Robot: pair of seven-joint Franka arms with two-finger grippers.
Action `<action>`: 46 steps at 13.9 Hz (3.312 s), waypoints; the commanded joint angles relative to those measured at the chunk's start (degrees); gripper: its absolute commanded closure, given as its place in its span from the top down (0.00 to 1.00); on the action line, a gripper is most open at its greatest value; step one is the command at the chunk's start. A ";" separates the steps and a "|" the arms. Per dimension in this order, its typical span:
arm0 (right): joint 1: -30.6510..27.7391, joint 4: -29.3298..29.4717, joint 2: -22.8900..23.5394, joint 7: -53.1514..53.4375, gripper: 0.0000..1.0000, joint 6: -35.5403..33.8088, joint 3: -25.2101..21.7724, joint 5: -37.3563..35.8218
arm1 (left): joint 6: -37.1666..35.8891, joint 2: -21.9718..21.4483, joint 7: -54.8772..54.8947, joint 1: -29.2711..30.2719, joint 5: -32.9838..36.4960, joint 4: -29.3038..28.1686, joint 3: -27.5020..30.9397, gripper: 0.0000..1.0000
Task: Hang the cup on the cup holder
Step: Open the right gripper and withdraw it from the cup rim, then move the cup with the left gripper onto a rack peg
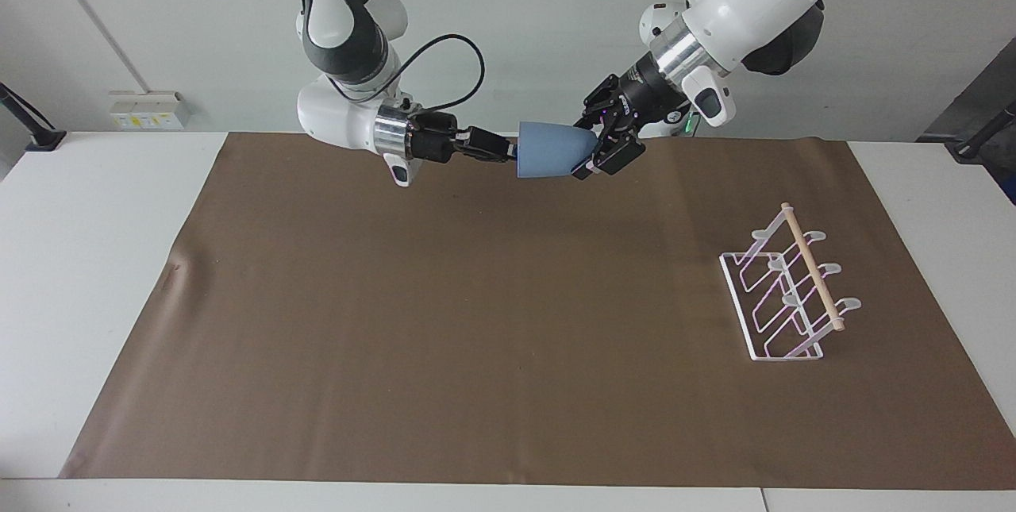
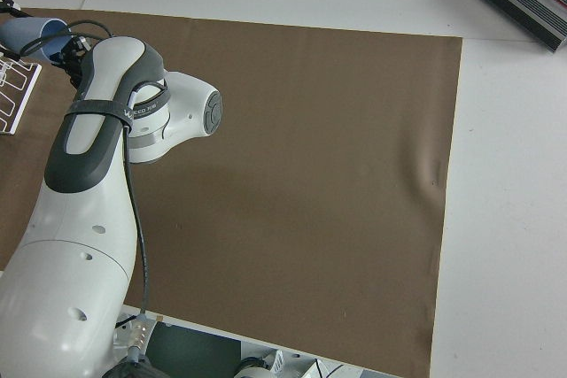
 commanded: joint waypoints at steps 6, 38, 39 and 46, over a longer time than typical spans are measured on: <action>0.13 -0.40 -0.54 0.46 0.00 1.04 0.10 1.52 | 4.09 -0.96 -7.45 -1.01 2.67 -0.89 -0.23 0.00; -8.48 10.32 1.92 2.12 1.00 2.45 -0.43 -71.64 | 4.54 -6.41 24.31 6.54 24.38 -13.00 0.65 0.00; -8.48 10.41 1.92 2.39 1.00 2.45 -0.34 -78.05 | 4.80 -6.93 29.15 7.68 24.72 -14.06 0.65 0.00; -11.56 11.29 1.83 2.65 1.00 -0.43 -0.52 -102.78 | 21.98 -8.78 61.15 11.63 35.19 -22.49 0.65 0.00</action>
